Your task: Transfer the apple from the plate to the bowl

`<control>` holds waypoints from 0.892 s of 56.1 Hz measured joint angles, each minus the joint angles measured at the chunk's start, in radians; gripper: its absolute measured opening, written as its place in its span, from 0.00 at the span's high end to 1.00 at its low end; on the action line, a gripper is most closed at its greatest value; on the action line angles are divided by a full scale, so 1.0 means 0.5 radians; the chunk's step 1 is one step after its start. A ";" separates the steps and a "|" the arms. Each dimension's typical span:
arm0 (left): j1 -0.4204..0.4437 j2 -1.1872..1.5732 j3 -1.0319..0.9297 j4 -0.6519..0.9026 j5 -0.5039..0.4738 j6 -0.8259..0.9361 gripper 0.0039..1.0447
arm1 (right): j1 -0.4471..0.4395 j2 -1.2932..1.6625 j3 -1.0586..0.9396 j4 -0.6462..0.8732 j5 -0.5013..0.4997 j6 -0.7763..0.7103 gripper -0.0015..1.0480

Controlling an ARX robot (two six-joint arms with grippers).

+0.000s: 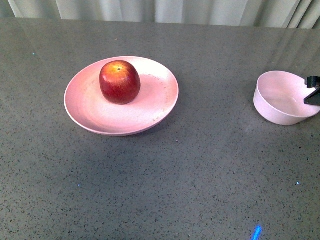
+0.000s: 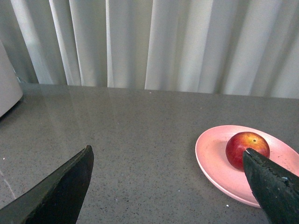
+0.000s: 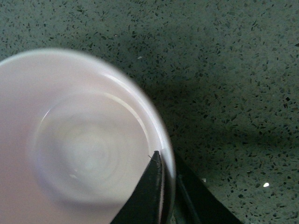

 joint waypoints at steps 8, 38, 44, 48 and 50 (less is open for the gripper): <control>0.000 0.000 0.000 0.000 0.000 0.000 0.08 | 0.071 -0.027 -0.001 0.000 -0.037 0.063 0.98; 0.000 0.000 0.000 0.000 0.000 0.000 0.08 | 0.385 0.078 0.143 -0.019 -0.014 0.271 0.98; 0.000 0.000 0.000 0.000 0.000 0.000 0.08 | 0.407 0.102 0.149 -0.029 -0.004 0.276 0.98; 0.000 0.000 0.000 0.000 0.000 0.000 0.08 | 0.415 0.107 0.155 -0.031 -0.002 0.278 0.98; 0.000 0.000 0.000 0.000 0.000 0.000 0.08 | 0.420 0.107 0.157 -0.031 0.002 0.278 0.98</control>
